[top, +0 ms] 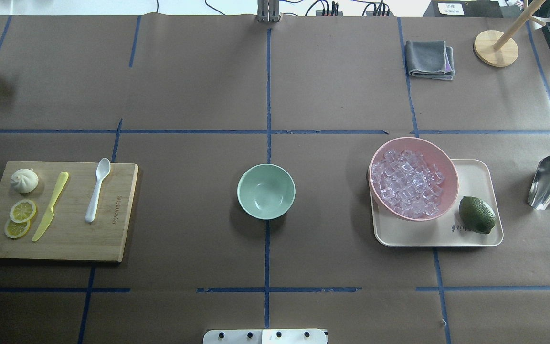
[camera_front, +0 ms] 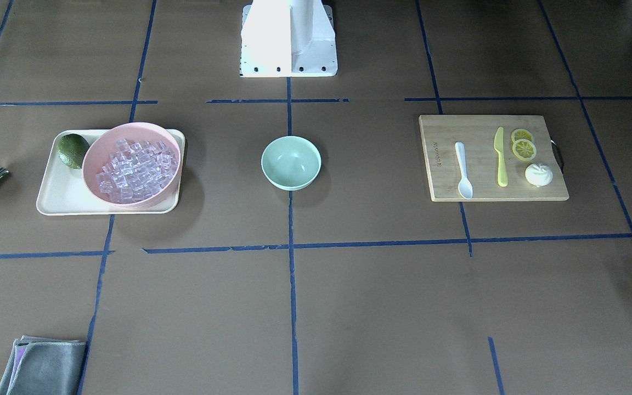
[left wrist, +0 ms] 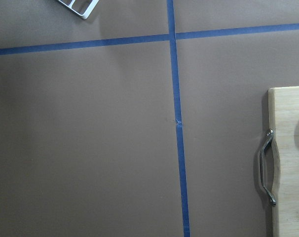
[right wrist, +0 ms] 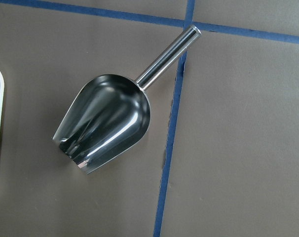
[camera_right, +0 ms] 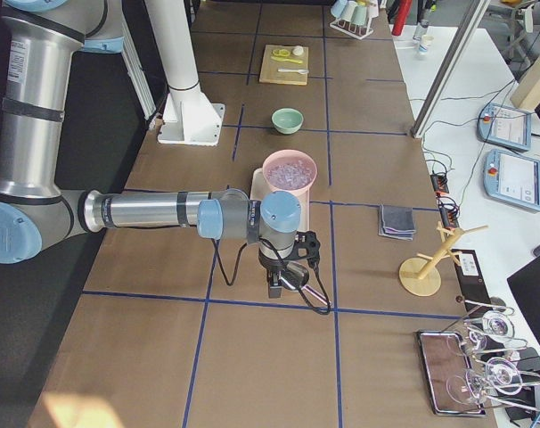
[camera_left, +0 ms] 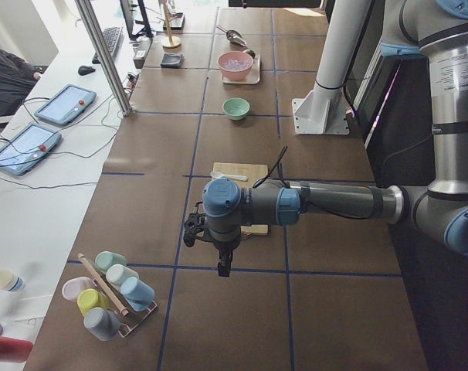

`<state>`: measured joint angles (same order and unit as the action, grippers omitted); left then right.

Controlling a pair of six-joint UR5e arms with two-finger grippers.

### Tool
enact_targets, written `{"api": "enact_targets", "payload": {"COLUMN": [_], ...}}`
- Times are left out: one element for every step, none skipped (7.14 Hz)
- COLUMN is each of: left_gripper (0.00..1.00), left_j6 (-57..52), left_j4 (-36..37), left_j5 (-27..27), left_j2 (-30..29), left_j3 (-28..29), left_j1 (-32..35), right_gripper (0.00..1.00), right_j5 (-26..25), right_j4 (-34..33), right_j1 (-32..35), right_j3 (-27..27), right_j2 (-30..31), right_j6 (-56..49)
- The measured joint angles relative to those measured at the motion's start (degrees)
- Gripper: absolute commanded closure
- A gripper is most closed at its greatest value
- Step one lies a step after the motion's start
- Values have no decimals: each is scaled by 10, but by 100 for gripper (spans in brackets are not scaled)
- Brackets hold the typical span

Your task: Put spoon and ice into bowl

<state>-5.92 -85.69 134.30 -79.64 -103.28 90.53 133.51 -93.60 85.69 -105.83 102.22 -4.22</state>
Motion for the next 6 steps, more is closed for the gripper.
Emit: {"api": "enact_targets", "payload": {"left_gripper": [0, 0, 0, 0, 0, 0], "left_j6": [0, 0, 0, 0, 1, 2], "left_j4": [0, 0, 0, -2, -5, -12], "left_j5": [0, -1, -1, -1, 0, 0], "left_j2": [0, 0, 0, -1, -4, -11], "left_j3": [0, 1, 0, 0, -2, -4], "left_j1": [0, -1, -3, -5, -7, -9], "right_gripper": [0, 0, 0, 0, 0, 0], "right_j5": [0, 0, 0, 0, 0, 0], "right_j4": [0, -1, -1, -1, -1, -1], "right_j1": [0, 0, 0, 0, 0, 0], "right_j3": [0, 0, 0, 0, -1, -1], "right_j2": [0, 0, 0, 0, 0, 0], "right_j6": [0, 0, 0, 0, 0, 0]}}
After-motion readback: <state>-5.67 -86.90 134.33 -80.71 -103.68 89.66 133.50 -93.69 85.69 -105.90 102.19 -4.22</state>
